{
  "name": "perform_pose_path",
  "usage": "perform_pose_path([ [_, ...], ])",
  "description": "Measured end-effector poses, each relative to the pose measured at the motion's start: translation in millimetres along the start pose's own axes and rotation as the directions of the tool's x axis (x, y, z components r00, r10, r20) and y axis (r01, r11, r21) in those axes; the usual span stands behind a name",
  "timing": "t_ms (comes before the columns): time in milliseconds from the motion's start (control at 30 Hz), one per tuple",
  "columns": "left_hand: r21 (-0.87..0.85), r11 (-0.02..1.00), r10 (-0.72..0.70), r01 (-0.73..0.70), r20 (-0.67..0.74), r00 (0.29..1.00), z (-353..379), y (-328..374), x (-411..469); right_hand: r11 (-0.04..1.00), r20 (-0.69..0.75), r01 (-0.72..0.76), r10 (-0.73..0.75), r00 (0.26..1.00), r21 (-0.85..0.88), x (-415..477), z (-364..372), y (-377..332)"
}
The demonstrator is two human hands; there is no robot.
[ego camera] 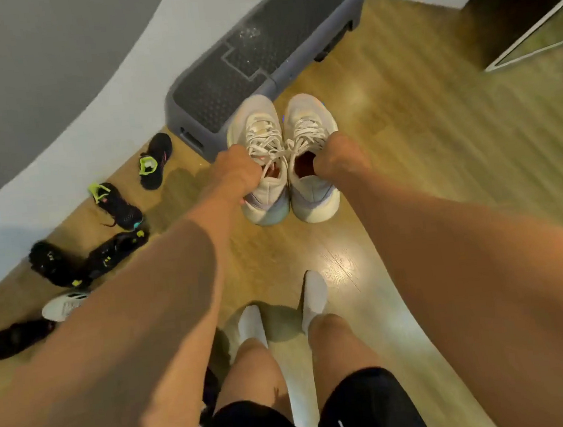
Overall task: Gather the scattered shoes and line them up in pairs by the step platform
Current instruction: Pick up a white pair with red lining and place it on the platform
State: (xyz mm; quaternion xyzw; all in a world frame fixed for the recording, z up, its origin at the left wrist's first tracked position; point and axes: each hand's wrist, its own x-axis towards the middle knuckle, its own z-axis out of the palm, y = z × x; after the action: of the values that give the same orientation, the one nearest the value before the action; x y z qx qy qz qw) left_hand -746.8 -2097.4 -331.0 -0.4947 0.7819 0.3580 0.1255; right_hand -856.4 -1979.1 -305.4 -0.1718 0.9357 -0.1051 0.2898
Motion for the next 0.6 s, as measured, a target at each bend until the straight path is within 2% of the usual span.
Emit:
perform_pose_path([
  [267, 0.151, 0.933, 0.335, -0.327, -0.031, 0.942, -33.5, 128.8, -102.2, 0.978, -0.228, -0.144, 0.177, 0.957, 0.154, -97.4, -138.3, 56.5],
  [433, 0.156, 0.880, 0.447, -0.449, 0.052, 0.893, -5.8, 202.8, -159.1, 0.947, -0.311, -0.229, 0.293, 0.904, 0.226, -131.8, -190.3, 130.3],
  [600, 0.173, 0.813, 0.538, -0.556, 0.143, 0.831, 52.5, 276.5, -216.5, 0.911, -0.355, -0.296, 0.389, 0.850, 0.288, -159.6, -224.9, 229.9],
])
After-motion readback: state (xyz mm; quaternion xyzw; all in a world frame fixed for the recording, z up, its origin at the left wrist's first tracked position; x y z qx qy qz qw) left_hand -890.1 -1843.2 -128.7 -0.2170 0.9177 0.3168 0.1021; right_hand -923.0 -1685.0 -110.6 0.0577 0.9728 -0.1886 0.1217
